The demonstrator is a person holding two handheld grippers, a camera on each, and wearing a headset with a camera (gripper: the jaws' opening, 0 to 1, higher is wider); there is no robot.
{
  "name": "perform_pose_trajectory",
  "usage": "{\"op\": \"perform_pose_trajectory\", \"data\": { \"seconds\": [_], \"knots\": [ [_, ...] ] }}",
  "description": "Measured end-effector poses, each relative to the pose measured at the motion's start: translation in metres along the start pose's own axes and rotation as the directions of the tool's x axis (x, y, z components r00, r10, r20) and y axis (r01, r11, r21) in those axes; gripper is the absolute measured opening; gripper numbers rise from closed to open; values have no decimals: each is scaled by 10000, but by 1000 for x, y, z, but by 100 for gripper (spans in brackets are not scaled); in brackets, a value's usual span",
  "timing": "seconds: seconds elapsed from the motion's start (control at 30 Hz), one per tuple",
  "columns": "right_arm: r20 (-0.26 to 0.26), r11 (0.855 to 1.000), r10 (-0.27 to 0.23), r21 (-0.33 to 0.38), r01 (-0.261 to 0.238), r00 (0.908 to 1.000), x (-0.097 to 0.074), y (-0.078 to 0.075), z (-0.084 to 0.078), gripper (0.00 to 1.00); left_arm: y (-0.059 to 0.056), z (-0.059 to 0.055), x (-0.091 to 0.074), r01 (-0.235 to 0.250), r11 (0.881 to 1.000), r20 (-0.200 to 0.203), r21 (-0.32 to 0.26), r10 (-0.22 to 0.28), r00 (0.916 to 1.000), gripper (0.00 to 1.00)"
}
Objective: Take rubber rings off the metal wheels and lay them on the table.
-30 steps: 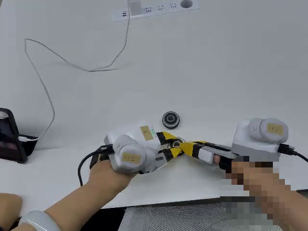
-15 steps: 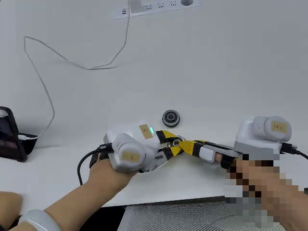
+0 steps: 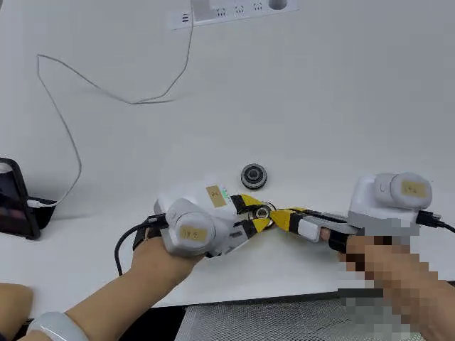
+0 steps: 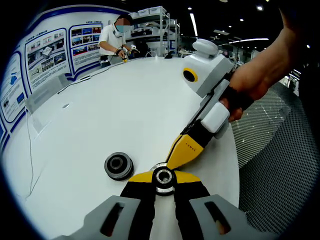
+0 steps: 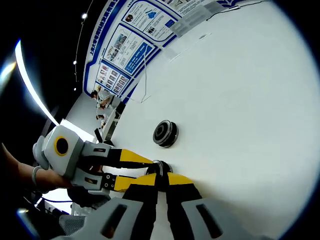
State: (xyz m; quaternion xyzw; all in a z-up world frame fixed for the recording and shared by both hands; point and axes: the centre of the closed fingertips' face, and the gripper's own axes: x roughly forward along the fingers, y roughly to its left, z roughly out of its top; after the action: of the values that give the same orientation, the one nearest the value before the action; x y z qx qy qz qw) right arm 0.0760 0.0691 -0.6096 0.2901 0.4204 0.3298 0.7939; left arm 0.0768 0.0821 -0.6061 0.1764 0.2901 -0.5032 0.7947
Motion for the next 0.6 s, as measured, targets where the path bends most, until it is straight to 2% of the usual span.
{"op": "perform_pose_trajectory", "data": {
  "seconds": [0.37, 0.6],
  "knots": [
    [-101, 9955, -372, -881, 362, 9993, 0, -4, 1, 6, 0, 0, 0, -3, 10000, 23, -16, 3, 10000, 13],
    [-121, 9959, -428, -807, 417, 9990, -2, -5, 2, 5, -1, 0, -1, 1, 10000, 23, -13, -1, 10000, 13]
  ]
}}
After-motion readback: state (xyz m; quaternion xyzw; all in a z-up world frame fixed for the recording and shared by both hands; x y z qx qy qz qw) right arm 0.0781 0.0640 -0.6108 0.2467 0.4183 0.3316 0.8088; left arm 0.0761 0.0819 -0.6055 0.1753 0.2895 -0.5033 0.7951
